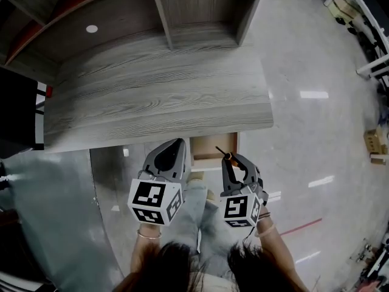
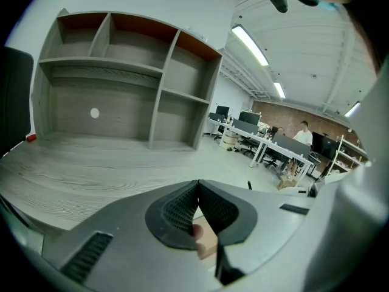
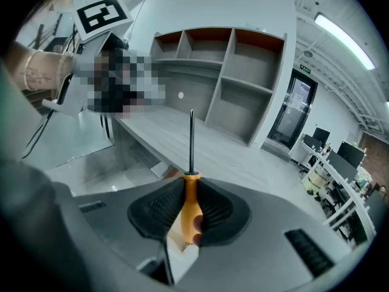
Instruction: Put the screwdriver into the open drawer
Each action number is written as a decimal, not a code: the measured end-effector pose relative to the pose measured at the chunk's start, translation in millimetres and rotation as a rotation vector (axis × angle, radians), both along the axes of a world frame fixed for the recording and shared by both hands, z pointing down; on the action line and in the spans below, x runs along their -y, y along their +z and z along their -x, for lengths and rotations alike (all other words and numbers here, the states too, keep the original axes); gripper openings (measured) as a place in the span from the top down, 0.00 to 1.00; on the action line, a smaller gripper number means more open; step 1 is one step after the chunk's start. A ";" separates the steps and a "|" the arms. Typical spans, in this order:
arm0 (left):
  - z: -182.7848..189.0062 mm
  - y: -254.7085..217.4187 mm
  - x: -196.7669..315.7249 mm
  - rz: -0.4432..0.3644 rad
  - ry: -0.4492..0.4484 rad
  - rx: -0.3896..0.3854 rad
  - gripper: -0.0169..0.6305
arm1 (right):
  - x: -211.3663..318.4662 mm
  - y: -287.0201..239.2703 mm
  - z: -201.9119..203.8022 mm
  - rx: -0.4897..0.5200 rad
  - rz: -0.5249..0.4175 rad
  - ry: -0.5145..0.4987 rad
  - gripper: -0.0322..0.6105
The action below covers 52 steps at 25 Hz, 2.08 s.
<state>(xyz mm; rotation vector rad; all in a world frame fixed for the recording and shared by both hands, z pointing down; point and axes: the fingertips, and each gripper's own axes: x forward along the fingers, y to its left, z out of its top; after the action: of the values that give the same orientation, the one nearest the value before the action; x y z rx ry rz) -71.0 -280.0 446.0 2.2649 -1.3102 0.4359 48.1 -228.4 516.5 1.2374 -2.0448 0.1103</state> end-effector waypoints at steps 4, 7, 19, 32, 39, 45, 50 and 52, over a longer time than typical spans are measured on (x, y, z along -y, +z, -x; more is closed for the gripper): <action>1.6 8.1 6.2 0.001 -0.003 0.004 0.95 | 2.5 13.2 3.8 -0.010 0.011 -0.018 0.82; -0.3 15.3 8.5 0.004 0.004 0.008 0.95 | 4.8 24.3 4.5 -0.023 0.025 -0.031 0.82; 1.4 41.6 12.7 0.015 0.006 0.011 0.95 | 13.3 63.9 11.5 -0.085 0.053 -0.097 0.82; 8.1 69.1 12.2 0.022 0.005 0.024 0.95 | 14.4 109.2 10.0 -0.159 0.101 -0.114 0.82; 7.1 85.4 5.1 0.037 0.010 0.025 0.95 | 17.6 127.5 8.0 -0.179 0.127 -0.118 0.82; 5.8 96.7 0.2 0.047 0.012 0.027 0.95 | 16.8 140.4 10.8 -0.199 0.186 -0.140 0.82; 4.5 106.7 -1.9 0.054 0.010 0.027 0.95 | 16.7 151.2 12.0 -0.210 0.207 -0.153 0.82; 4.5 111.0 -2.2 0.057 0.008 0.025 0.95 | 16.8 155.4 13.6 -0.214 0.215 -0.159 0.82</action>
<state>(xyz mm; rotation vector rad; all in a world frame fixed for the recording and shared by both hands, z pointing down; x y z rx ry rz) -75.5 -277.8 557.0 2.2252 -1.2856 0.4992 34.5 -245.2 671.9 0.9115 -1.8822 0.1149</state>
